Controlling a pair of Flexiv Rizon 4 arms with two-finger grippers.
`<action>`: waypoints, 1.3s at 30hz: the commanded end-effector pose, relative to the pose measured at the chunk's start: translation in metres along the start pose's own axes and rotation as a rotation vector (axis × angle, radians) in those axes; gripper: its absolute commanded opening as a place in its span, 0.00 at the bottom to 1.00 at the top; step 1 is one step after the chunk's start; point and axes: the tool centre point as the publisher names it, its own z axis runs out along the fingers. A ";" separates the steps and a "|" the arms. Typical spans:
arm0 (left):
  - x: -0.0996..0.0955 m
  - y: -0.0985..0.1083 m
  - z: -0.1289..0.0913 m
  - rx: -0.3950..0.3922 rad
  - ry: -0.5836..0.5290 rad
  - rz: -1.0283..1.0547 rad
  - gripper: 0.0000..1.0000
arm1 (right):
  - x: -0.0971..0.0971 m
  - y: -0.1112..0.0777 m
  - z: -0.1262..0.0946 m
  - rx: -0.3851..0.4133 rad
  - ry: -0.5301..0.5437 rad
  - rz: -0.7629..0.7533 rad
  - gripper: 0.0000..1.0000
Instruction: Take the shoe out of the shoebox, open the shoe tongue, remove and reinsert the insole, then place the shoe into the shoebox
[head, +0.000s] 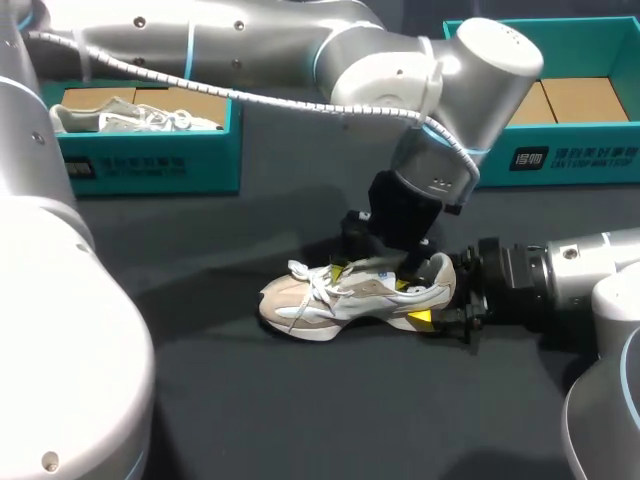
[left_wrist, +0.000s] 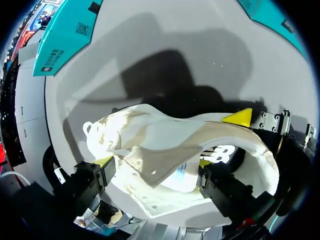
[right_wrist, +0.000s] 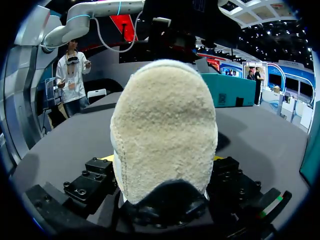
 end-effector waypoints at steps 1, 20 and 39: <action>-0.010 0.002 -0.005 0.003 0.019 0.003 0.91 | 0.001 0.000 0.000 0.003 0.000 0.000 0.00; -0.015 0.005 -0.021 0.016 0.035 0.029 0.45 | 0.001 0.000 0.000 0.003 0.000 0.000 0.00; -0.059 0.018 -0.026 0.066 0.185 -0.051 0.00 | 0.001 0.000 0.000 0.003 0.000 0.000 0.00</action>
